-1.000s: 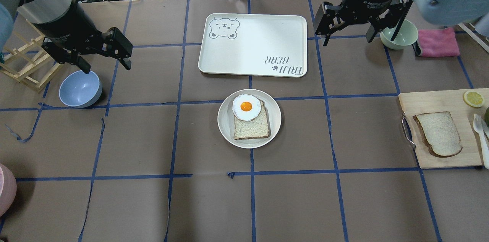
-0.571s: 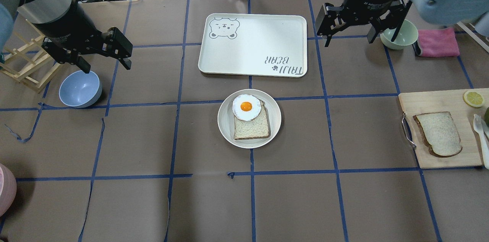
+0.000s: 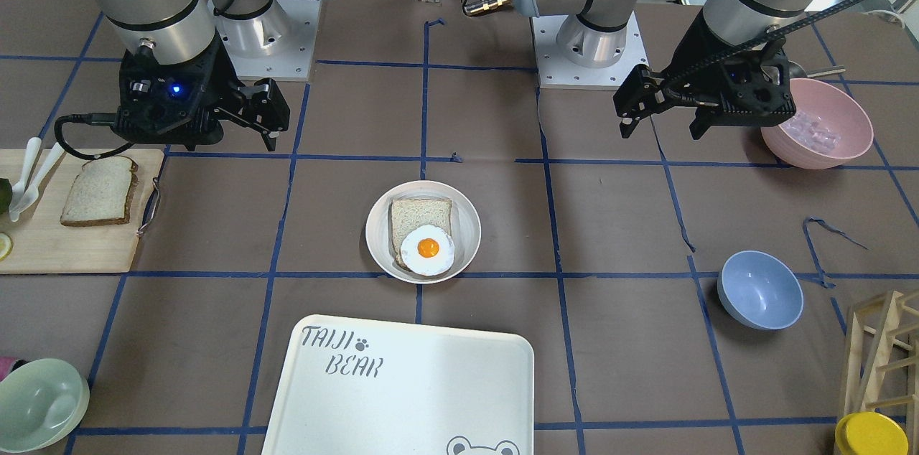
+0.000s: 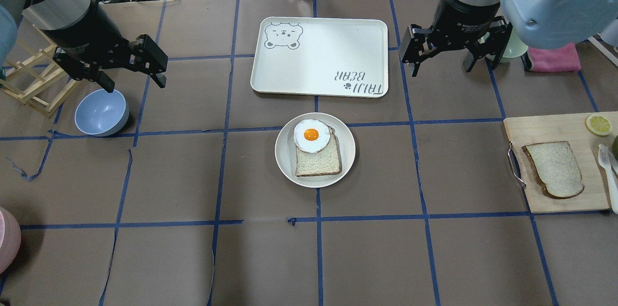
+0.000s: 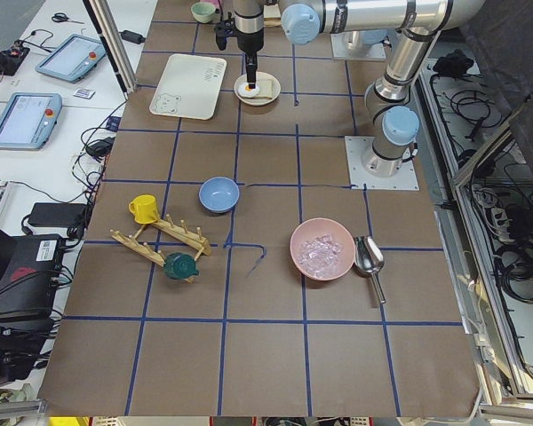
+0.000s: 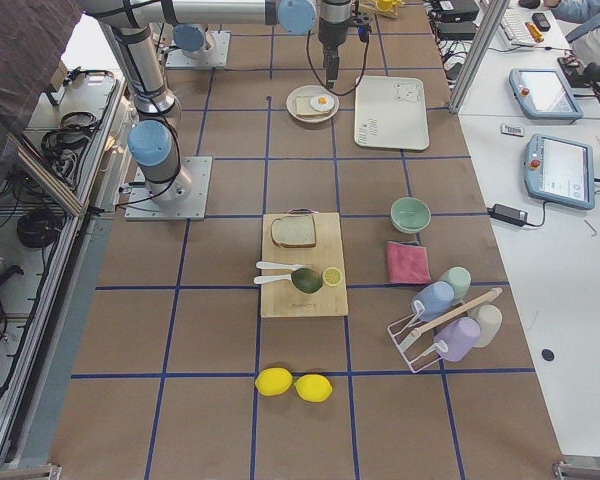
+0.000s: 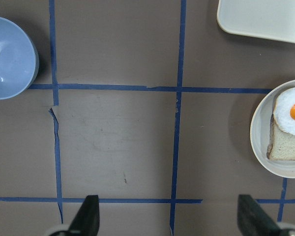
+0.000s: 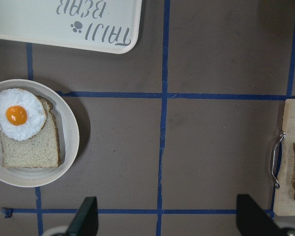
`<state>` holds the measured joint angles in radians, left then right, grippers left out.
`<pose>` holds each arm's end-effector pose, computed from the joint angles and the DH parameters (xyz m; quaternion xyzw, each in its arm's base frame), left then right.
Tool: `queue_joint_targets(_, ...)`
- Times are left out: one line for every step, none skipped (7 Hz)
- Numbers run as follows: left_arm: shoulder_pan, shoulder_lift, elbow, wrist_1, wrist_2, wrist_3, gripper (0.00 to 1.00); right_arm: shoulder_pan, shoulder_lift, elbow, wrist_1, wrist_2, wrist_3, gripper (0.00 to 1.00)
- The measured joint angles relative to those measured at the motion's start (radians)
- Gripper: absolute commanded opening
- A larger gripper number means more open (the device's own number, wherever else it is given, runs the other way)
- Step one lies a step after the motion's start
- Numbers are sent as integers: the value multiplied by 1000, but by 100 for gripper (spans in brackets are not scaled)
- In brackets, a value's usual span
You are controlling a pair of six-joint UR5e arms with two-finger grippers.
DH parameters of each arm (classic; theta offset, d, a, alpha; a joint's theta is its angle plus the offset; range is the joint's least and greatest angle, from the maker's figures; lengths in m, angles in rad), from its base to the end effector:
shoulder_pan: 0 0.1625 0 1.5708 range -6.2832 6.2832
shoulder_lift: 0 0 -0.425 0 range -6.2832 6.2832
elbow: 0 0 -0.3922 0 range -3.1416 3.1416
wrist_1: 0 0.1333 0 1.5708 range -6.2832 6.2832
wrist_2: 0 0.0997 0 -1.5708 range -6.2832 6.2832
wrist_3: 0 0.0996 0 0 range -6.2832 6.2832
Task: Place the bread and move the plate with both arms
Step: 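Move the right gripper over the bread slice on the wooden board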
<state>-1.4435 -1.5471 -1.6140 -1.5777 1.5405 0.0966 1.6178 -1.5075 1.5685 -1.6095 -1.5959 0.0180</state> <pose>-0.0744 -0.4925 0.4776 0.0155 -0.9997 -0.0114 0.0165 0.1549 -0.5091 0.4610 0.0146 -0.9998 -0.0107 0.0129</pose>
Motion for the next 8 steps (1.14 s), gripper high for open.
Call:
queue_joint_targets(0,-3,1,1,-1,0,100,-9,3,18,-12,-5,-1,100)
queue_joint_targets(0,-6,4,2,-2,-1,100,-39,7,56,-34,-22,-1,100)
queue_joint_targets(0,-7,5,2,-2,-1,100,-88,9,113,-76,-46,-20,100)
queue_joint_targets(0,-6,4,2,-1,-1,100,-141,11,185,-147,-68,-73,100)
queue_joint_targets(0,-5,3,2,-1,0,100,-193,12,269,-251,-91,-131,100)
queue_joint_targets(0,-4,1,2,-1,0,100,-244,12,358,-368,-139,-179,99)
queue_joint_targets(0,-4,1,2,0,0,100,-297,14,444,-488,-193,-247,82)
queue_joint_targets(0,-2,1,2,0,0,100,-353,17,520,-584,-217,-324,81)
